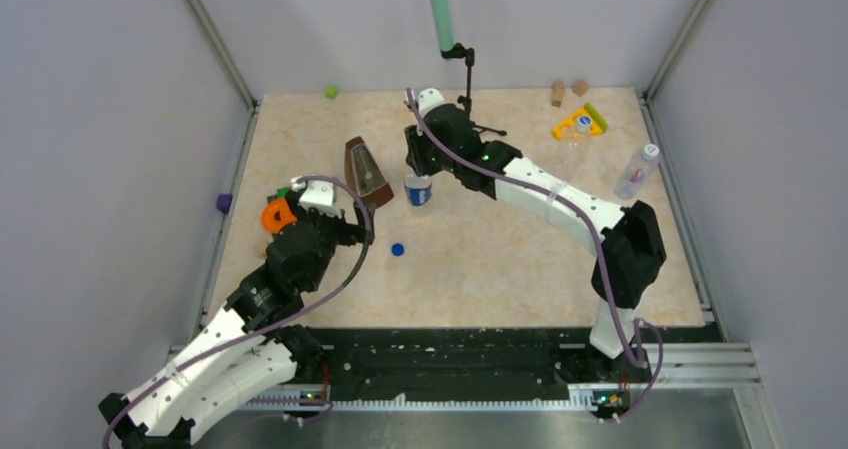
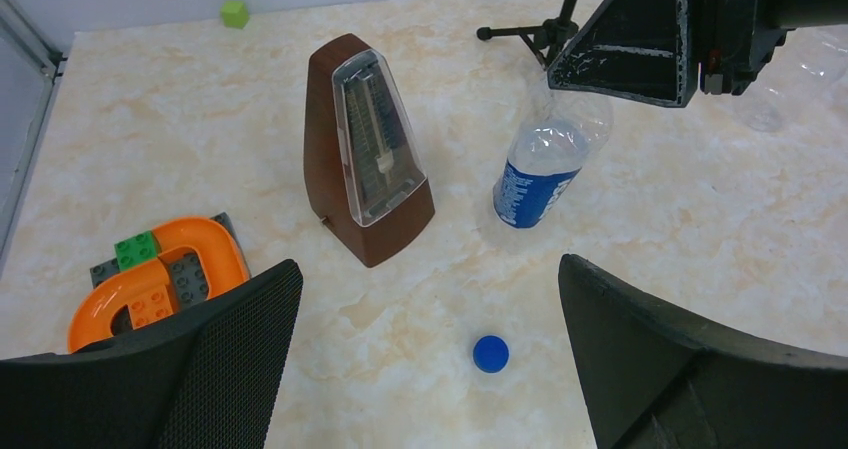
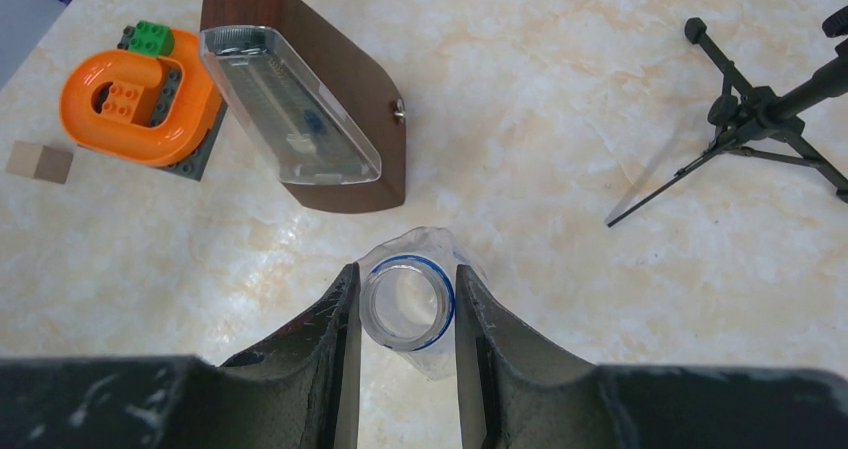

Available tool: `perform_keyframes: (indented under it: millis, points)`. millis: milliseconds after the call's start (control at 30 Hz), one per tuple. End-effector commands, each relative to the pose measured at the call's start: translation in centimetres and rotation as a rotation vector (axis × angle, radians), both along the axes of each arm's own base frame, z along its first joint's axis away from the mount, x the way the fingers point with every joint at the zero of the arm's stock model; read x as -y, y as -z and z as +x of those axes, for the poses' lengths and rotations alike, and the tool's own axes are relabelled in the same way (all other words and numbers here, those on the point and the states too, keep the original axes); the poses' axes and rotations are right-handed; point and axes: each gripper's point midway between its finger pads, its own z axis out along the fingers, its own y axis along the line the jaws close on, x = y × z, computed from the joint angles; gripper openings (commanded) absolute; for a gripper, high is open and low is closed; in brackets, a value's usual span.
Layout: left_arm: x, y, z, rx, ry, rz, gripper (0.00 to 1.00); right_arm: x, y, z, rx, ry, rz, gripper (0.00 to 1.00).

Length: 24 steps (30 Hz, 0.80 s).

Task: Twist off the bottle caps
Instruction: Place the plastic bottle at the center of the board.

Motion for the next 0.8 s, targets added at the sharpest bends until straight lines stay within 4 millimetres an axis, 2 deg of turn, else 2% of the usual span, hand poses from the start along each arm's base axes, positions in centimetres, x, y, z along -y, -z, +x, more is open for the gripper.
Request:
perform_keyframes:
  millis: [0, 133, 300, 400, 567, 667, 767]
  points:
    - [-0.6, 0.0, 0.1, 0.0, -0.035, -0.019, 0.99, -0.4, -2.2, 1.5, 0.058, 0.016, 0.021, 0.0]
    - [-0.3, 0.2, 0.2, -0.009, -0.024, -0.006, 0.99, -1.1, -2.5, 1.6, 0.072, -0.009, 0.049, 0.0]
    - [0.0, 0.3, 0.5, -0.018, -0.02, 0.004, 0.99, -1.2, -1.3, 1.9, 0.056, -0.017, -0.001, 0.04]
    - [0.2, 0.6, 0.6, -0.025, -0.016, 0.009, 0.99, -1.4, -0.9, 1.8, 0.054, -0.031, -0.003, 0.15]
    - [0.3, 1.0, 0.7, -0.036, -0.016, 0.023, 0.99, -1.3, -1.3, 1.8, 0.06, -0.031, 0.0, 0.22]
    - [0.6, 0.8, 0.7, -0.033, 0.003, 0.022, 0.99, -1.7, -1.5, 1.6, 0.062, -0.056, 0.013, 0.38]
    - [1.0, 0.8, 0.7, -0.03, 0.017, 0.012, 0.99, -2.0, -1.7, 1.5, 0.064, -0.068, 0.019, 0.41]
